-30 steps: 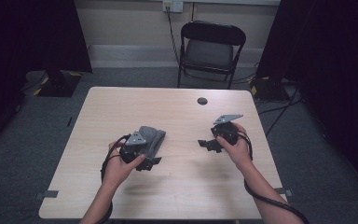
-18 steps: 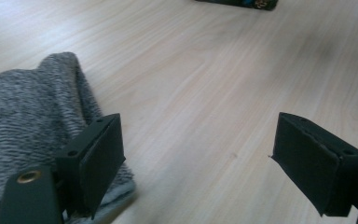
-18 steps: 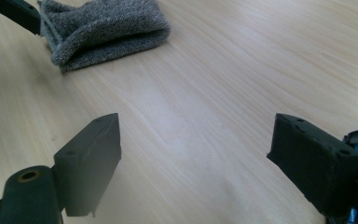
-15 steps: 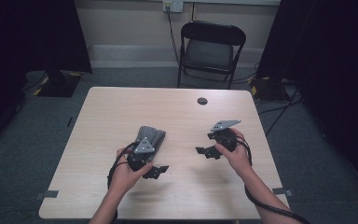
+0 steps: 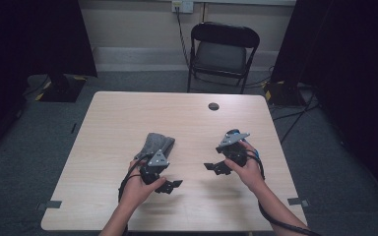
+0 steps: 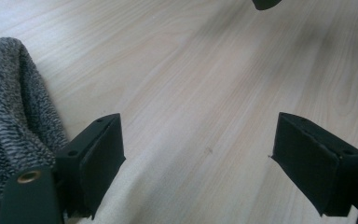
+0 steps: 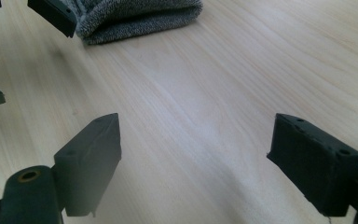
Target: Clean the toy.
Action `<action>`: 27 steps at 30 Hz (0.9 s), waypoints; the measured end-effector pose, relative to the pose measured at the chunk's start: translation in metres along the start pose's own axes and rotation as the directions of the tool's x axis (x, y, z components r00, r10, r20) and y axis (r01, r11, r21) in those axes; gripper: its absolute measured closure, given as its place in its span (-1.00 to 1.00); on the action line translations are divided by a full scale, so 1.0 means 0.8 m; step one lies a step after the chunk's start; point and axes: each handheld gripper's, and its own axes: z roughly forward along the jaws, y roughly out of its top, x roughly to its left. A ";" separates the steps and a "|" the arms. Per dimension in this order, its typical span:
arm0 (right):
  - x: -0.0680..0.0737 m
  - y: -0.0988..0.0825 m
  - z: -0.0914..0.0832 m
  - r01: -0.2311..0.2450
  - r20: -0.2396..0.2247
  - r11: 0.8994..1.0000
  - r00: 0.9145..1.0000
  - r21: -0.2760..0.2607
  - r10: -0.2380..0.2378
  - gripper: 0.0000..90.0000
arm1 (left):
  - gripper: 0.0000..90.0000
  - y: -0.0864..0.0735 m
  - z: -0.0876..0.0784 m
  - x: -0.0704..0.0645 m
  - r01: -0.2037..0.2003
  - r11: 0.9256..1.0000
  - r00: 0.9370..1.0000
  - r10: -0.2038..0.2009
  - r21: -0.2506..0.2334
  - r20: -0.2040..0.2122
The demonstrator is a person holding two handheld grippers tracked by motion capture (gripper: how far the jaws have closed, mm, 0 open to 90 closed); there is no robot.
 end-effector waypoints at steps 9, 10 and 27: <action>0.009 -0.009 0.004 0.006 -0.025 1.000 1.000 0.006 -0.006 -0.66 | -0.65 -0.005 0.007 -0.006 -0.013 1.000 1.000 0.013 0.013 0.008; 0.010 -0.010 0.005 0.005 -0.025 1.000 1.000 0.007 -0.005 -0.66 | -0.65 -0.005 0.008 -0.007 -0.012 1.000 1.000 0.012 0.014 0.012; 0.027 -0.030 0.015 0.011 -0.057 1.000 0.998 0.023 -0.010 -0.66 | -0.64 -0.011 0.023 -0.019 -0.046 0.998 0.998 0.044 0.035 0.040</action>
